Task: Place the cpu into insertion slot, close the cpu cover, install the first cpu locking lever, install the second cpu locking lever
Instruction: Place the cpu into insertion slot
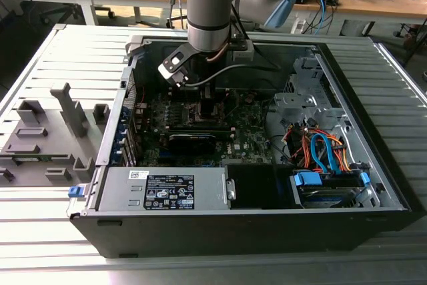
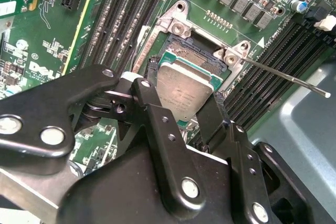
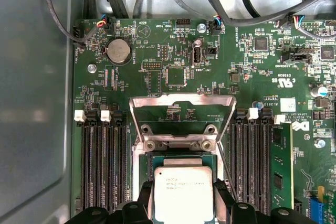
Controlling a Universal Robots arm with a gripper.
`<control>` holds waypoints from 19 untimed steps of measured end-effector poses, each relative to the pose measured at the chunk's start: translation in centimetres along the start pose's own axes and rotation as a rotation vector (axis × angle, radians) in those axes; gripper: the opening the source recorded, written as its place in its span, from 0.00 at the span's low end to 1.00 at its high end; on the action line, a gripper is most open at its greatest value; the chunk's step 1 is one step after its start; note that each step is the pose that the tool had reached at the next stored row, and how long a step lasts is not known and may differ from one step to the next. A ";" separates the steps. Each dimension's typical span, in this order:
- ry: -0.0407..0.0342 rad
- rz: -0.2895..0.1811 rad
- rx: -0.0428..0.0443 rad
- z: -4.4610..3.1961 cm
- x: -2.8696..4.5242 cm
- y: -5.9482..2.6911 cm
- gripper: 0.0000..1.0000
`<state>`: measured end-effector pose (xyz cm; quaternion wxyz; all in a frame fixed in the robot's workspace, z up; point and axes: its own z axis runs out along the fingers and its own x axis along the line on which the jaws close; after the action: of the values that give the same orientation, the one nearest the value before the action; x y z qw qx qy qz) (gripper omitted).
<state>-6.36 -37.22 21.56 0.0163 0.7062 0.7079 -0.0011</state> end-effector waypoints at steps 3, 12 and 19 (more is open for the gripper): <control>-0.0001 0.000 -0.0001 0.12 0.03 -0.07 0.54; -0.0009 0.000 0.0000 0.54 0.04 -0.18 0.54; -0.0010 0.000 0.0000 0.97 0.13 -0.30 0.54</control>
<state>-6.64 -37.12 20.58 0.0166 0.7061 0.7079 -0.0015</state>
